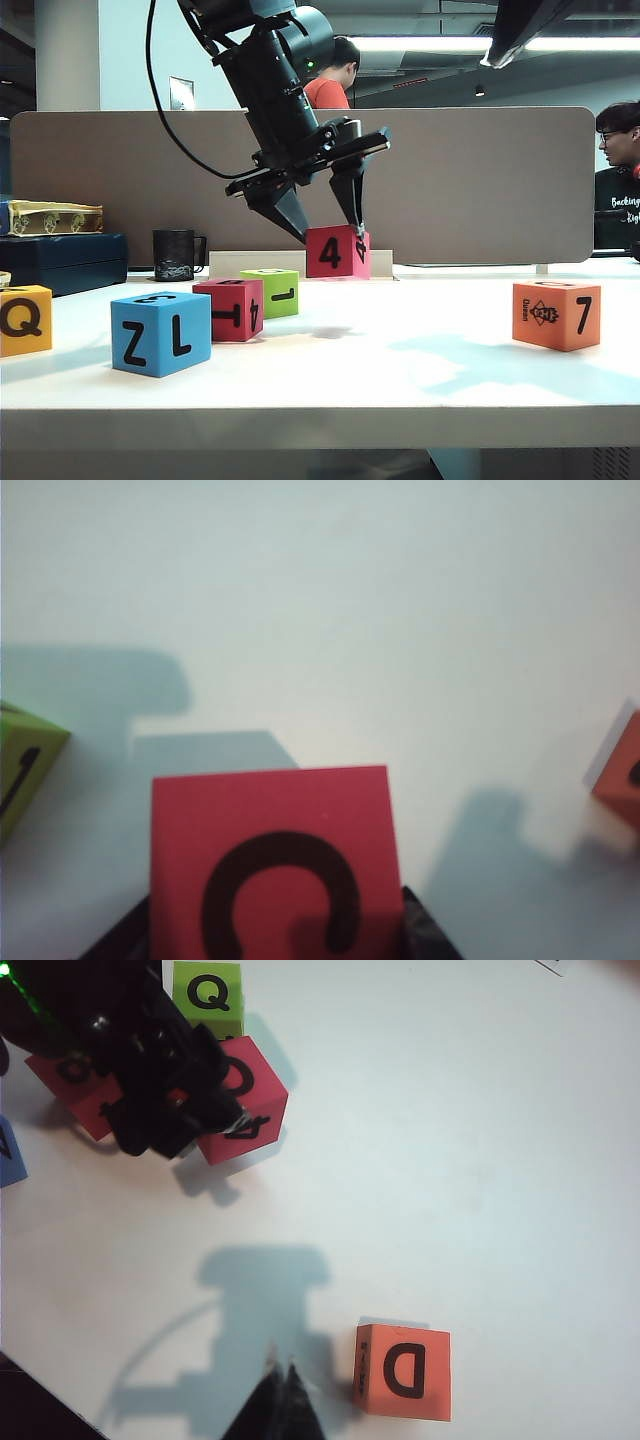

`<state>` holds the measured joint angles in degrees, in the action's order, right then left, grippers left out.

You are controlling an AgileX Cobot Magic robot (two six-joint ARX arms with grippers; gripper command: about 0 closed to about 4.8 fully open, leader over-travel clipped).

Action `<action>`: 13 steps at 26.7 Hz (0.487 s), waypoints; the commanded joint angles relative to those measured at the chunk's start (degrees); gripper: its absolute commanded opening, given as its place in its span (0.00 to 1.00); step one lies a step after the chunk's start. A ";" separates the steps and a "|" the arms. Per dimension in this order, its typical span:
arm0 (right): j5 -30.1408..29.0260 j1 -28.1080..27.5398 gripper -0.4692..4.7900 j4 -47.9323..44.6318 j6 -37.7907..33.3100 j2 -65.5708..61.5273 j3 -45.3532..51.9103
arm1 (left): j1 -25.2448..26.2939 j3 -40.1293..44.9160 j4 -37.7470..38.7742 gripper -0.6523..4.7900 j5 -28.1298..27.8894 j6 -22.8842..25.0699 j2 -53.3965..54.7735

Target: Select the appropriate blocks from the scattered letter blocks on the table and arrange them in a row to spell out "ABCD".

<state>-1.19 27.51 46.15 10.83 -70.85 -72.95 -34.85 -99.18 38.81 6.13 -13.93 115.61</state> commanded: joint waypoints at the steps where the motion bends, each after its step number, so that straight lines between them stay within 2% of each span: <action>1: 0.00 0.04 0.09 -0.50 0.07 0.15 -0.28 | -0.20 -0.09 -1.40 0.61 -1.07 -8.63 -0.39; 8: 0.02 0.02 0.09 -0.68 0.09 0.15 -0.28 | -0.96 -0.09 -3.37 0.61 -1.49 -21.53 -0.39; 13: 0.02 0.02 0.09 -0.96 0.09 0.15 -0.28 | -1.88 -0.07 -4.52 0.61 -6.21 -27.39 0.20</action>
<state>-1.17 27.49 46.06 10.85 -70.85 -72.95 -36.23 -99.13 34.89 2.63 -38.76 115.70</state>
